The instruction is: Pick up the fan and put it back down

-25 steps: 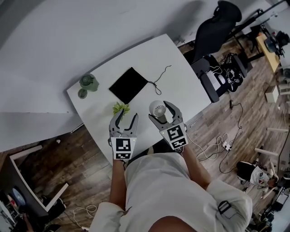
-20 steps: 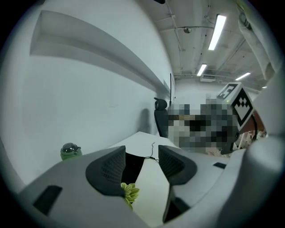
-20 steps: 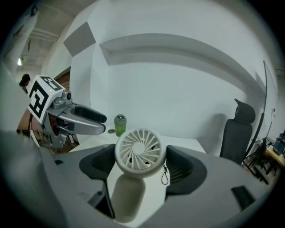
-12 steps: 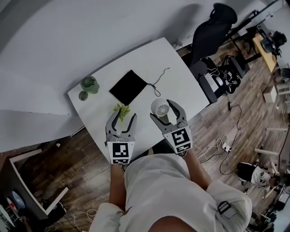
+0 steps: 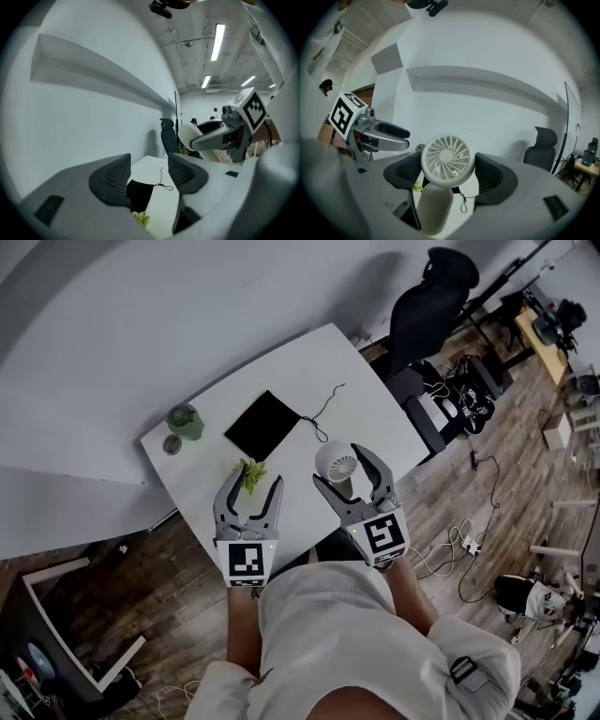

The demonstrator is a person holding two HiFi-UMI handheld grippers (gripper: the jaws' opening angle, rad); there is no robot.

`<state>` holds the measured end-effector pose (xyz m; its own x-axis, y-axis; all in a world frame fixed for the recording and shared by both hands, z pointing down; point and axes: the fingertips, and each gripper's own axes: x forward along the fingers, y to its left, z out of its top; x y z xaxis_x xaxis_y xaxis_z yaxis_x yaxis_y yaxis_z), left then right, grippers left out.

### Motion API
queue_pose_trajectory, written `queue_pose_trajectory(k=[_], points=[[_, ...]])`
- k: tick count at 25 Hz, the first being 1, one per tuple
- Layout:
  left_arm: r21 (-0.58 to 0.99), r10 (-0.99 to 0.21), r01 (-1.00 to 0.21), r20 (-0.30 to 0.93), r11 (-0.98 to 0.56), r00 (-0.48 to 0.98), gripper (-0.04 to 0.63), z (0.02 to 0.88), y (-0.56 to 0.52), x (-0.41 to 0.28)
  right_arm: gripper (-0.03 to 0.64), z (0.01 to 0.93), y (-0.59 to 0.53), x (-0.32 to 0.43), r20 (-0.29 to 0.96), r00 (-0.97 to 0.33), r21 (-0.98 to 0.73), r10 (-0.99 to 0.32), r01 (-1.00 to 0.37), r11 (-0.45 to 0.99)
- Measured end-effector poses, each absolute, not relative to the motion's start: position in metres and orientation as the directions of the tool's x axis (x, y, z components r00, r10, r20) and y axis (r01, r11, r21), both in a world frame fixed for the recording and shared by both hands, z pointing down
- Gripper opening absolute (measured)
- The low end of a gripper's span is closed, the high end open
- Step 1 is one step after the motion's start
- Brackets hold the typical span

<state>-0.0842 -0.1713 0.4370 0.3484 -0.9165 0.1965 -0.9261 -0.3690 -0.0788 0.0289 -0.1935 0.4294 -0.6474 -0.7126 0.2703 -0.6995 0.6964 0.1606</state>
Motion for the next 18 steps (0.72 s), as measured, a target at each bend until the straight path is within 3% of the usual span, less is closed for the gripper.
queue_pose_trajectory(k=[18], points=[[-0.104, -0.914, -0.913, 0.144, -0.395, 0.379, 0.244, 0.405, -0.165, -0.072, 0.359, 0.390, -0.180, 0.041, 0.174, -0.646, 0.165, -0.744, -0.725, 0.668]])
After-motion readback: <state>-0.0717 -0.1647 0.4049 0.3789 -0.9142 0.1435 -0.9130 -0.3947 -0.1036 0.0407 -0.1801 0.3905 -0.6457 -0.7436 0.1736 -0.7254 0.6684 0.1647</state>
